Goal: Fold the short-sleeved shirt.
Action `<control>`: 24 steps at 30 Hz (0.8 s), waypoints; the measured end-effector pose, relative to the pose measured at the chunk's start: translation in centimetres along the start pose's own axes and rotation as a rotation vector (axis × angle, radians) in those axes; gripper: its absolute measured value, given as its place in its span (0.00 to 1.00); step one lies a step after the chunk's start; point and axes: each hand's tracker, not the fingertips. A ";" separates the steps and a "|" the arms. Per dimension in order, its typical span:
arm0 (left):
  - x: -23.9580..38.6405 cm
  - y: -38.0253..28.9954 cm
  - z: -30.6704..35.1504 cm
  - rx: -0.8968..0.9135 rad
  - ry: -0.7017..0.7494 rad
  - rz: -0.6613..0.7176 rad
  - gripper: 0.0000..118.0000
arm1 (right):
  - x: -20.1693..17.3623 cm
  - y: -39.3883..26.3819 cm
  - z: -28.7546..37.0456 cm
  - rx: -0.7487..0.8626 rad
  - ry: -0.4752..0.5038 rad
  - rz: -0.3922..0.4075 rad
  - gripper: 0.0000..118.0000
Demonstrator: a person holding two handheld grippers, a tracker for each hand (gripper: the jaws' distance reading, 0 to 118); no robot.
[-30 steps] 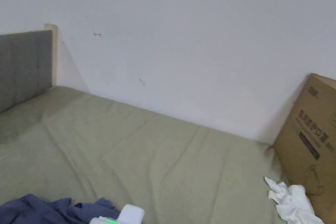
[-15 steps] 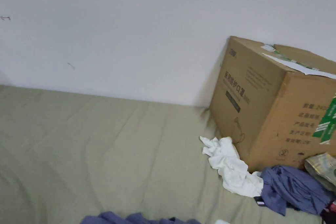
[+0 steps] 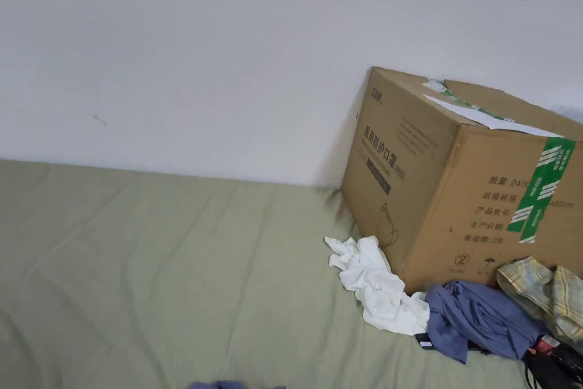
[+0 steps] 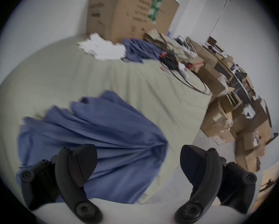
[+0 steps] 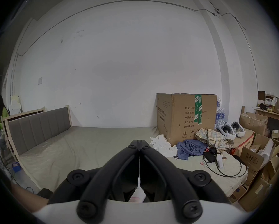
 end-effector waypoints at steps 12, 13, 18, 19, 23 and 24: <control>-15.0 -0.9 30.6 0.548 0.354 0.190 0.95 | -5.4 1.7 -0.3 0.083 0.125 -0.038 0.02; -16.0 -2.0 33.2 0.564 0.385 0.201 0.95 | -6.0 1.7 -0.4 0.090 0.144 -0.046 0.02; -18.1 -9.4 41.7 0.674 0.568 0.296 0.95 | -8.9 1.9 -0.8 0.105 0.211 -0.044 0.02; -18.2 -10.9 42.7 0.682 0.592 0.305 0.95 | -9.5 2.0 -0.8 0.105 0.220 -0.042 0.02; -18.5 -14.8 44.8 0.642 0.641 0.360 0.93 | -11.7 2.0 -1.0 0.112 0.262 -0.035 0.02; -18.7 -15.5 44.9 0.639 0.607 0.372 0.88 | -12.1 2.1 -1.1 0.110 0.275 -0.036 0.02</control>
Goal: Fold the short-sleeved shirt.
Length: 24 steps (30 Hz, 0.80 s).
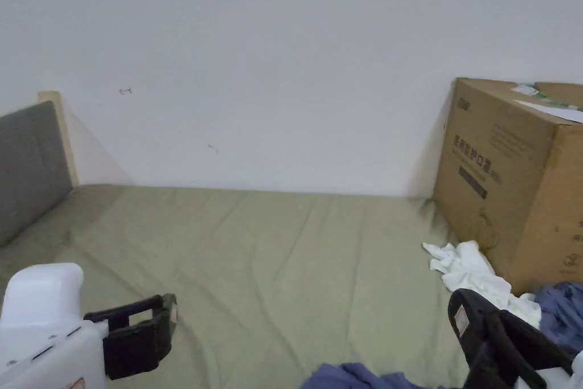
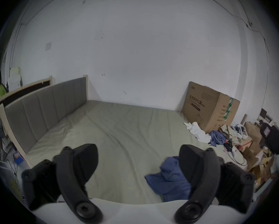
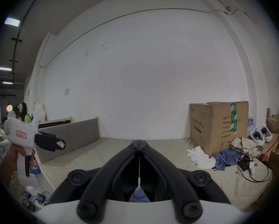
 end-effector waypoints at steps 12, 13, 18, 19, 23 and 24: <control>3.5 -2.6 -10.2 -0.242 -0.207 0.045 0.29 | -0.7 0.6 -1.0 -0.003 0.043 0.055 0.02; 4.1 -3.2 -12.1 -0.283 -0.209 0.060 0.40 | -0.4 0.6 -1.1 -0.006 0.037 0.054 0.02; 6.7 -8.7 -21.1 -0.533 -0.216 0.086 0.84 | 0.8 0.5 -1.3 -0.017 -0.007 0.068 0.02; 7.0 -10.1 -23.3 -0.604 -0.225 0.092 0.84 | 1.0 0.6 -1.3 -0.020 -0.015 0.074 0.02; 8.8 -15.6 -30.0 -0.809 -0.131 0.064 0.84 | 2.1 0.5 -1.5 -0.043 0.019 0.020 0.02; 9.1 -17.0 -31.1 -0.849 -0.096 0.067 0.84 | 2.7 0.3 -1.6 -0.051 0.014 -0.011 0.02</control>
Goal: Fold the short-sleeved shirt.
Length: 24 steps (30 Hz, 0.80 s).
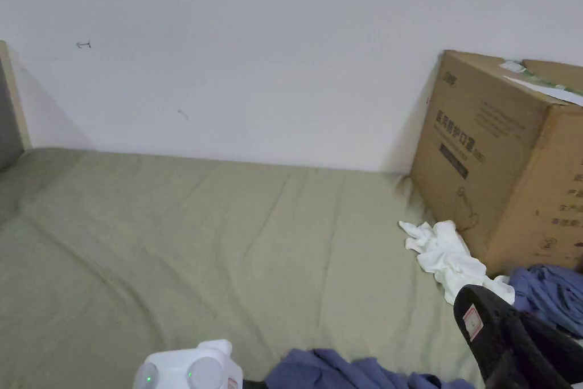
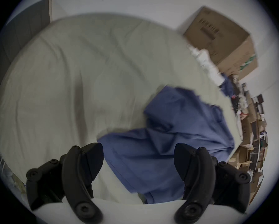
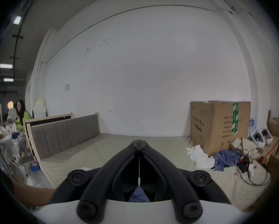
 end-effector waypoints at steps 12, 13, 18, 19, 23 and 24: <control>0.4 -3.0 -4.0 0.075 0.080 -0.059 0.09 | 3.8 -1.8 -1.1 -0.072 -0.052 -0.134 0.03; 0.2 -3.1 -3.6 0.082 0.042 -0.050 0.03 | 3.8 -2.1 -1.2 -0.082 -0.042 -0.128 0.03; 0.5 -4.1 -2.0 0.101 0.027 -0.062 0.03 | 6.7 -3.0 -5.9 -0.208 0.134 -0.172 0.22; 0.5 -4.1 -1.2 0.103 0.006 -0.058 0.03 | 7.6 -3.5 -7.3 -0.239 0.162 -0.167 0.23; 1.0 -4.4 1.7 0.170 -0.048 -0.068 0.03 | 10.2 -6.4 -14.7 -0.404 0.117 0.102 0.31; 1.1 -4.4 2.1 0.187 -0.043 -0.071 0.03 | 10.8 -7.4 -16.7 -0.468 0.133 0.153 0.39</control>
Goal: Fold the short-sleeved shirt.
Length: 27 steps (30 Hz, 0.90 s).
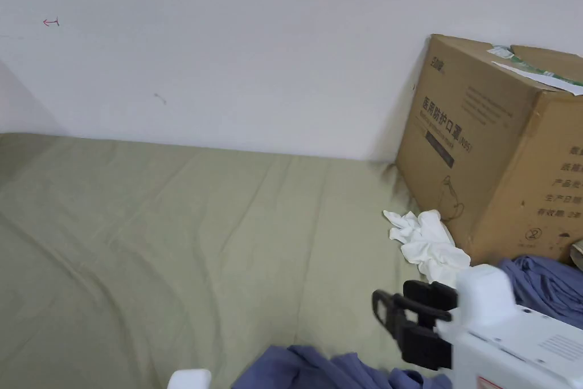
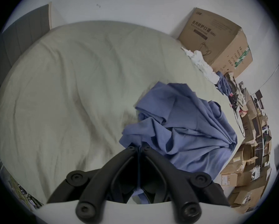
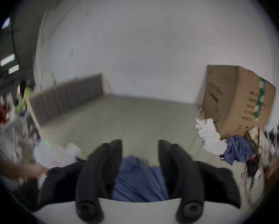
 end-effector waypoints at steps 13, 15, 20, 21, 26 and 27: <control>-0.4 -0.8 -1.0 -0.021 -0.018 0.034 0.03 | 1.2 -10.6 -25.8 -0.599 0.207 0.291 0.95; -0.4 -1.0 -1.4 -0.030 -0.011 0.019 0.03 | 1.2 -11.6 -27.7 -0.636 0.212 0.227 0.95; -0.8 -0.8 -1.8 -0.032 -0.004 0.018 0.03 | 1.2 -12.4 -27.3 -0.631 0.210 0.136 0.62; -0.9 -0.6 -1.8 -0.026 -0.004 0.022 0.03 | 1.2 -12.0 -26.5 -0.616 0.188 0.130 0.33; -0.6 0.2 -1.3 0.008 -0.025 0.035 0.03 | 3.1 -10.5 -23.1 -0.552 0.181 -0.196 0.05; -0.6 0.4 -1.0 0.023 -0.032 0.036 0.03 | 3.2 -10.2 -22.2 -0.531 0.187 -0.226 0.05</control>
